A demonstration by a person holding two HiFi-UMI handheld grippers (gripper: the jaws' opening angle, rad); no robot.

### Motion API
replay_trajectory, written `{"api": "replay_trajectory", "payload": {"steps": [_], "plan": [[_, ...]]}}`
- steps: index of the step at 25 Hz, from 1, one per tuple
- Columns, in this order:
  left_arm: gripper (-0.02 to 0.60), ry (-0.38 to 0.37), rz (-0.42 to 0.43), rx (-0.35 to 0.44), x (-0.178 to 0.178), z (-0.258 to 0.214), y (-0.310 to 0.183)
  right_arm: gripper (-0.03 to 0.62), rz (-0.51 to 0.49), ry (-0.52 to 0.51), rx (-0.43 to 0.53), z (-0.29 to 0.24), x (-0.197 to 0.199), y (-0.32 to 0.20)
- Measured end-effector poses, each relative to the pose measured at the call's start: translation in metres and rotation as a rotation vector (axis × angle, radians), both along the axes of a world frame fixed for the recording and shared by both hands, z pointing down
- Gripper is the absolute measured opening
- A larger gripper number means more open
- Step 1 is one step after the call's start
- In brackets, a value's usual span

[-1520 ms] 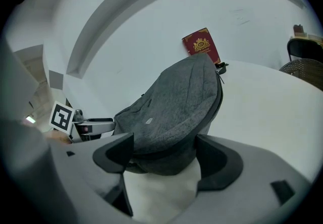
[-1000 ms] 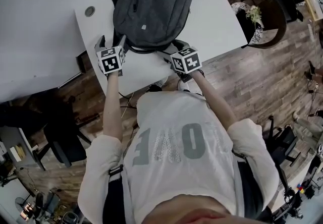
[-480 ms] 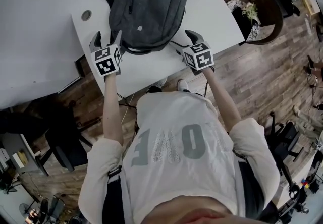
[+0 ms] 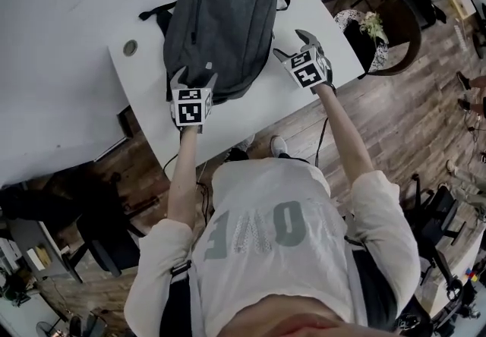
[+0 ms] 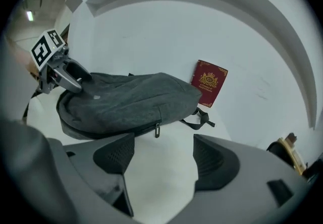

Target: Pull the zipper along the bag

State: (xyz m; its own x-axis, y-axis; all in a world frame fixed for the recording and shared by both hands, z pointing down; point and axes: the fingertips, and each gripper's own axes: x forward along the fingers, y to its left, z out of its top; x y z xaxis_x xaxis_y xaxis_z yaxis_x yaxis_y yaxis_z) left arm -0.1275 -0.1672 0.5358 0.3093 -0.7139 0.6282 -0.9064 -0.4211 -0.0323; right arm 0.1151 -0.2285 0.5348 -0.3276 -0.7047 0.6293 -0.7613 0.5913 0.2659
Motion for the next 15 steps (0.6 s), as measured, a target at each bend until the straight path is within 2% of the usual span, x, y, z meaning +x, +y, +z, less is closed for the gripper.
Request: {"api": "replay_trajectory", "payload": {"steps": [5, 10, 15], "plan": [[0.376, -0.079, 0.028, -0.014, 0.0, 0.016, 0.001, 0.382, -0.039, 0.088, -0.025, 0.018, -0.001, -0.021], [0.374, -0.059, 0.036, -0.033, -0.001, 0.019, -0.001, 0.381, -0.076, 0.141, -0.046, 0.031, -0.005, -0.038], [0.365, -0.072, 0.017, -0.023, -0.003, 0.02, 0.0, 0.36, -0.123, 0.209, -0.012, 0.032, -0.012, -0.043]]}}
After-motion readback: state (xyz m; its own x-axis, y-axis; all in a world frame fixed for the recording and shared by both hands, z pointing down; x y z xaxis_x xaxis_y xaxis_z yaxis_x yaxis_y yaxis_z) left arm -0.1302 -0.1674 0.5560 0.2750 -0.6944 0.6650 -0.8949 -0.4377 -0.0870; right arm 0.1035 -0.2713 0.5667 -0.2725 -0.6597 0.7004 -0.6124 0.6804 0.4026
